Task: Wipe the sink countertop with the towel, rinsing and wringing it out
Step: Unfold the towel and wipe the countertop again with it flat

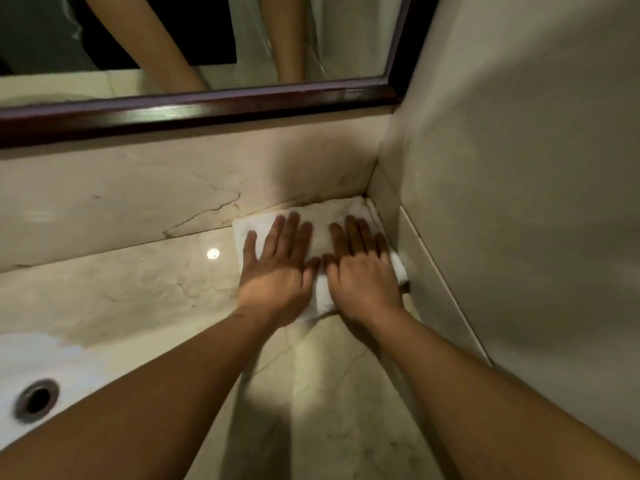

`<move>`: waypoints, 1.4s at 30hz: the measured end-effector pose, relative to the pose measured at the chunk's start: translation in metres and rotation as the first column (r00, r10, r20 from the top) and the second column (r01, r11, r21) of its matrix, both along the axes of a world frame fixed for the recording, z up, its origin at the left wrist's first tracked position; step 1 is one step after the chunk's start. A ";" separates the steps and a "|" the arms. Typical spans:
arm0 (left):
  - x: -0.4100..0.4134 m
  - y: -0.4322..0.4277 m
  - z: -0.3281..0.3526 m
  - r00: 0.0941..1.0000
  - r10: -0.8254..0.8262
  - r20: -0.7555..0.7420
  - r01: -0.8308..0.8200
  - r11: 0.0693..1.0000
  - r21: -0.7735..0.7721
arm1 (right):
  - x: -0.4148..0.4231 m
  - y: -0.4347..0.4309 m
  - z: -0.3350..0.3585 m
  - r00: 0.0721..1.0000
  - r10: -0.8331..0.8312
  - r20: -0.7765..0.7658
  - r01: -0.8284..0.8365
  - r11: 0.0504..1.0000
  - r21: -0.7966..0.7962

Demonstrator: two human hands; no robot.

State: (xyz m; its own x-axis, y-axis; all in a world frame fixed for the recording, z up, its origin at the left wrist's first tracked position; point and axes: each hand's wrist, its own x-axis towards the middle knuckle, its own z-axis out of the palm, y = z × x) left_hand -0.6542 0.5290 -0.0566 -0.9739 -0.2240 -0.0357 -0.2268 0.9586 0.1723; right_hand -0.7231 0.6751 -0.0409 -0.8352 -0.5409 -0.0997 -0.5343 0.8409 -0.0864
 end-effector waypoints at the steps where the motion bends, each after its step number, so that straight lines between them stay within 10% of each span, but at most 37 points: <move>1: 0.007 0.004 -0.001 1.000 0.002 -0.022 -0.002 1.000 -0.009 | 0.008 0.003 -0.001 0.999 -0.002 -0.036 0.002 1.000 -0.014; 15: 0.089 -0.006 -0.006 0.988 -0.066 -0.142 0.083 0.990 0.113 | 0.075 0.002 -0.007 0.990 0.025 -0.138 -0.020 0.999 0.035; 36: 0.332 -0.368 -0.013 0.949 0.280 -0.143 -0.291 0.955 -0.061 | 0.296 -0.392 -0.018 0.962 0.258 -0.089 -0.271 0.944 -0.188; 42: 0.352 -0.404 -0.030 0.852 0.379 -0.361 -0.385 0.921 0.058 | 0.332 -0.445 -0.017 0.962 0.265 -0.064 -0.272 0.935 -0.226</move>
State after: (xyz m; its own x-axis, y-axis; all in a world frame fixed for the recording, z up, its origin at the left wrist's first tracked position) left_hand -0.3025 0.1247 -0.0862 -0.7562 -0.5787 0.3053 -0.5013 0.8123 0.2980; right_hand -0.3912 0.2297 -0.0580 -0.6562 -0.7505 0.0783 -0.7431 0.6247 -0.2400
